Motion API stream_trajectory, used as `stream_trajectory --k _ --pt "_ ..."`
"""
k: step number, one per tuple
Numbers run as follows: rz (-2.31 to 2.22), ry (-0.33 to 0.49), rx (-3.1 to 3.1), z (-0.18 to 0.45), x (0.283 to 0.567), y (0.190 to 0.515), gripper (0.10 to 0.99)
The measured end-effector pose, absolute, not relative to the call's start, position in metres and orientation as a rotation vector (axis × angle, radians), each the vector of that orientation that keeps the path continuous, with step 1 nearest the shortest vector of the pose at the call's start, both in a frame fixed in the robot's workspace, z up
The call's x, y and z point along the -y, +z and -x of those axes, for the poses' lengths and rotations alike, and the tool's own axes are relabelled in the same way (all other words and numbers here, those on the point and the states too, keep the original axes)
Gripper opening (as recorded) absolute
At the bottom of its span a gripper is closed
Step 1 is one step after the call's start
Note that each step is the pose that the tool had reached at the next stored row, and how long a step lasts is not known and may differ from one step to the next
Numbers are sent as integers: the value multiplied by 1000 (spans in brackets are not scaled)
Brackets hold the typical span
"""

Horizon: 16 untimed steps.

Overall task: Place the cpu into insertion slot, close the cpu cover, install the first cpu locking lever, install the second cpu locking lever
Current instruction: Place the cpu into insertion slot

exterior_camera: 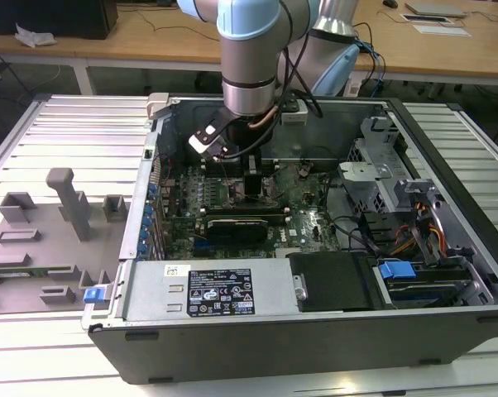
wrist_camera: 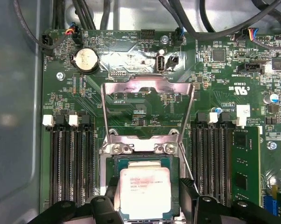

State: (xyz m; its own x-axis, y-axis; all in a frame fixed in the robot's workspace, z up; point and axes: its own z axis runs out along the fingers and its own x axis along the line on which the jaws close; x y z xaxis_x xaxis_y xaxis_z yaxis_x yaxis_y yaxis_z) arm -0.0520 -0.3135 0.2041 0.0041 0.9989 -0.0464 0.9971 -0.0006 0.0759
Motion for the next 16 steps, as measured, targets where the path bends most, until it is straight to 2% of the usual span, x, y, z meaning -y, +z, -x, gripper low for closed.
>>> stream_trajectory --k 16 --pt "-2171 49 -2165 52 313 209 616"
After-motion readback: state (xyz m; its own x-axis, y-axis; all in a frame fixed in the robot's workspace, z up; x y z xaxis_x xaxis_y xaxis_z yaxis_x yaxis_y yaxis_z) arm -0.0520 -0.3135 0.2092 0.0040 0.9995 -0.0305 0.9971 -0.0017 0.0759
